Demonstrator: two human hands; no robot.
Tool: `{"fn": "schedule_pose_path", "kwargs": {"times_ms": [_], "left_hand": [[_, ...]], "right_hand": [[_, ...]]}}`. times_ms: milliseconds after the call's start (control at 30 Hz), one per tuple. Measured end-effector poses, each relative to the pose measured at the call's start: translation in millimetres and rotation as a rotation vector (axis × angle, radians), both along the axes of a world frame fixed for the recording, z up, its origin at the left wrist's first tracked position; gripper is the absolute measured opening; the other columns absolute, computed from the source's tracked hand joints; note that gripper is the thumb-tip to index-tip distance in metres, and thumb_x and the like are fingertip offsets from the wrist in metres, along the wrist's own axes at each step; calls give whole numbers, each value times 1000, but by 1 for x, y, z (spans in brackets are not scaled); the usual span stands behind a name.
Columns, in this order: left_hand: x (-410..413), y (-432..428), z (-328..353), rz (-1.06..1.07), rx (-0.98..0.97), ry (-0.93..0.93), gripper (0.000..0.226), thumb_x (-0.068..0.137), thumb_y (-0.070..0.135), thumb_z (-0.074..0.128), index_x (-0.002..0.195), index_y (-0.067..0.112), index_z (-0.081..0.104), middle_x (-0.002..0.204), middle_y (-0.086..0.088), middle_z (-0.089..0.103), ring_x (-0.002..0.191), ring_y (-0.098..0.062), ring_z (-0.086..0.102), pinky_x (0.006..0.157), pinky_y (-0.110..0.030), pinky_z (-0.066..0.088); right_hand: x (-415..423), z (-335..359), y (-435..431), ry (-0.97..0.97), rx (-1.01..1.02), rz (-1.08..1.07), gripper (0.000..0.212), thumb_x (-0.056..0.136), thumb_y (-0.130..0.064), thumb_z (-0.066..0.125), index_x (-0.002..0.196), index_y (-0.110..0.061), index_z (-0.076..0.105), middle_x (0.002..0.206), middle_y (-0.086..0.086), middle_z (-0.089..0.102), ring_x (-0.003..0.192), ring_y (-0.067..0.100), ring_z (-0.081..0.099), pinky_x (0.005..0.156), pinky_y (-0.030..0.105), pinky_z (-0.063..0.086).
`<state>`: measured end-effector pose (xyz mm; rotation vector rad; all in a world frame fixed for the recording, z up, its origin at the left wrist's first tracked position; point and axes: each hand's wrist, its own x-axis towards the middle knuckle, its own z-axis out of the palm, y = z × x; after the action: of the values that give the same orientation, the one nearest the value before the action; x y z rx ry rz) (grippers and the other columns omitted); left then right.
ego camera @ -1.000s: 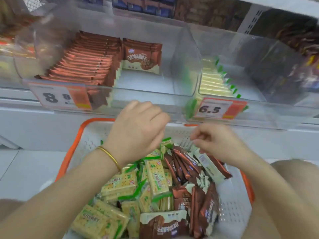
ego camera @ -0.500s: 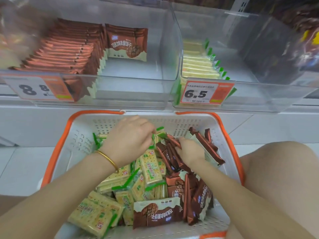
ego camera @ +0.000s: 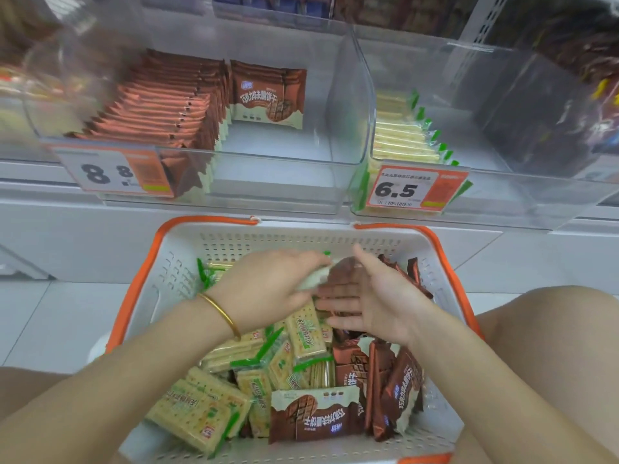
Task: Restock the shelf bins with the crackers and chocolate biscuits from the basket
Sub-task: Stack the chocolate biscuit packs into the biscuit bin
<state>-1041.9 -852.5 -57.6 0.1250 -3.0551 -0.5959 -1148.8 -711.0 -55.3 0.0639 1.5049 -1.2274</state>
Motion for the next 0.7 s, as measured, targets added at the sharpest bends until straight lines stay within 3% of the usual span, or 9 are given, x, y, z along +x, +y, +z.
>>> {"fn": "schedule_pose_path", "kwargs": {"times_ms": [100, 167, 233, 300, 367, 433, 567, 633, 700], "left_hand": [[6, -22, 20, 211, 424, -23, 3, 92, 24, 56, 95, 22, 57, 88, 8, 65, 83, -12, 61, 72, -20, 48], [7, -34, 31, 290, 696, -52, 8, 89, 10, 60, 88, 17, 59, 81, 4, 69, 72, -12, 66, 68, -20, 53], [9, -44, 42, 312, 915, -46, 11, 87, 4, 62, 89, 14, 60, 85, -5, 71, 75, -20, 69, 74, -31, 58], [11, -53, 53, 306, 1042, 15, 14, 83, 5, 66, 94, 12, 60, 88, -10, 72, 78, -26, 70, 75, -37, 58], [13, -62, 62, 275, 1120, 80, 19, 79, 10, 64, 97, 11, 60, 90, -12, 73, 78, -30, 71, 71, -35, 59], [15, -68, 71, 262, 1167, 161, 23, 75, 10, 65, 97, 10, 59, 86, -11, 73, 74, -28, 71, 65, -32, 58], [12, -80, 78, 439, 1119, 451, 21, 89, 8, 57, 110, 11, 53, 88, -9, 70, 70, -20, 70, 58, -29, 55], [10, -93, 73, 582, 814, 650, 29, 90, 8, 59, 117, 13, 50, 90, -6, 66, 74, -13, 65, 64, -32, 54], [9, -103, 64, 650, 412, 689, 31, 86, 10, 60, 116, 14, 53, 92, 0, 61, 80, -13, 59, 79, -36, 51]], "right_hand": [[3, 22, 2, 492, 55, 188, 47, 99, -44, 38, 83, -9, 66, 77, 8, 70, 67, 16, 66, 50, 21, 46], [0, 38, 0, 938, -20, 151, 23, 95, -22, 54, 74, -17, 63, 70, -3, 65, 62, 6, 59, 51, 14, 42], [-4, 60, -11, 1257, -106, 181, 13, 89, -17, 61, 78, -23, 63, 75, -11, 64, 70, -1, 57, 62, 9, 42], [-7, 79, -28, 1278, -174, 317, 6, 89, -20, 62, 90, -24, 66, 85, -12, 67, 80, -2, 59, 72, 12, 46], [-12, 92, -46, 1211, -167, 495, 14, 86, -28, 65, 99, -21, 66, 93, -5, 70, 86, 8, 65, 80, 28, 53], [-16, 104, -63, 1202, -126, 643, 22, 82, -29, 71, 100, -18, 66, 93, 2, 71, 86, 17, 68, 77, 37, 56], [-35, 130, -103, 1124, -156, 588, 16, 78, -18, 76, 91, -13, 69, 89, 9, 73, 75, 19, 70, 71, 38, 59], [-55, 136, -131, 1195, -107, 475, 20, 79, -20, 76, 93, -9, 67, 90, 11, 71, 74, 20, 68, 67, 37, 56], [-78, 132, -162, 1405, 57, 443, 21, 79, -25, 75, 91, -12, 63, 90, 6, 65, 79, 21, 63, 67, 35, 52]]}}
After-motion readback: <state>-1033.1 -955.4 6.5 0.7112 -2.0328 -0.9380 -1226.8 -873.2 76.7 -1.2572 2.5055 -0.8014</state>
